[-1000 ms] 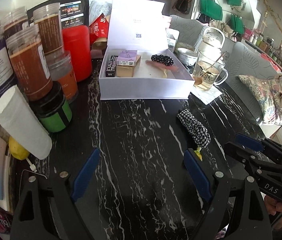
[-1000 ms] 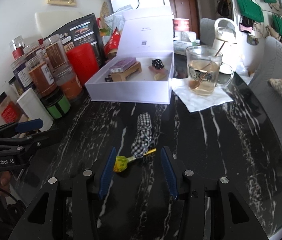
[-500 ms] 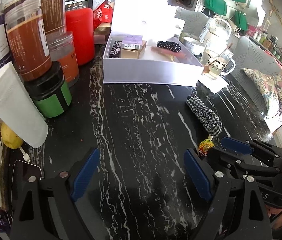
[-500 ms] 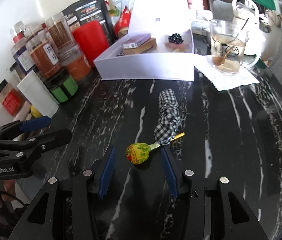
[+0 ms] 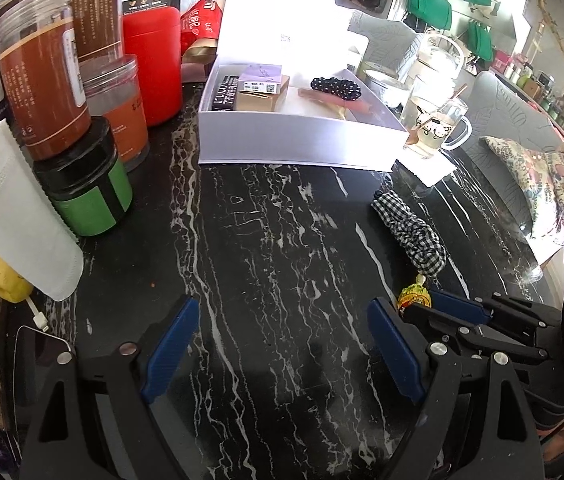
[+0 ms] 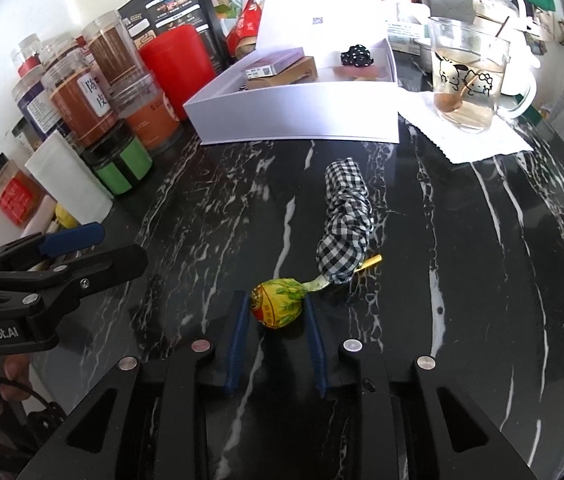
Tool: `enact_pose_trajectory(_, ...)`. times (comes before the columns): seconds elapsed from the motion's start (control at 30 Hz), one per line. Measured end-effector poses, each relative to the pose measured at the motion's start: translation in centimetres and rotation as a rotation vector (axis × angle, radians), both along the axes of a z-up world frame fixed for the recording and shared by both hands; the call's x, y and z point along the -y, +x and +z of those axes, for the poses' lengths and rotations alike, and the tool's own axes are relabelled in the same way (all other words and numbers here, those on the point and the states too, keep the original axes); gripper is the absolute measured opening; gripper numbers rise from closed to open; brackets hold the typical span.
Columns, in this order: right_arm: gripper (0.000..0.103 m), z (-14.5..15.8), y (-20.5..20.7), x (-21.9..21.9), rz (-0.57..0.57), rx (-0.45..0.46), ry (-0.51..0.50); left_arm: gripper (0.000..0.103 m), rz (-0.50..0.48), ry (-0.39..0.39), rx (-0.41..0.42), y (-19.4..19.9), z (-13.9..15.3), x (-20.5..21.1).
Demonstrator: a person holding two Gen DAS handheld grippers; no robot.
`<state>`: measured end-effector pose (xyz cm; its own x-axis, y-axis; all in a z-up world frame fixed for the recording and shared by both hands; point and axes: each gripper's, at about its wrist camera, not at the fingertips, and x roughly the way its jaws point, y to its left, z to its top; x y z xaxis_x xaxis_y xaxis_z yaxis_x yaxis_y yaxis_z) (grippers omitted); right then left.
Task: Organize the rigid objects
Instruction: 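Grasp the gingham scrunchie with the left tool while the right tool grasps the lollipop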
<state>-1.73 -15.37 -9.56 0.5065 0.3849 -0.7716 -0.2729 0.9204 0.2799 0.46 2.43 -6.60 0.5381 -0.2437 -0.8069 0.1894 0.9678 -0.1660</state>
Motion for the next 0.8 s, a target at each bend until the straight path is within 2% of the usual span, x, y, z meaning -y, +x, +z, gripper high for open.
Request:
enact_pose_trajectory(0.13, 0.026, 0.2, -0.7, 1.0, -0.009, -0.002, 0.010, 0.087, -0.024, -0.012, 0.004, 0.2, 0.1, 0.7)
enact_pose_trajectory(0.33, 0.026, 0.7, -1.8, 3.5, -0.064, 0.002, -0.048, 0.087, -0.069, -0.040, 0.011, 0.9, 0.2, 2.3)
enact_pose_trajectory(0.63, 0.026, 0.5, -2.4, 7.1, -0.129, 0.014, -0.124, 0.087, -0.156, -0.061, 0.014, 2.0, -0.4, 6.7)
enact_pose_trajectory(0.8, 0.026, 0.3, -2.2, 8.4, -0.140, 0.022, -0.122, 0.087, -0.191, -0.064, 0.018, 2.6, -0.7, 8.9)
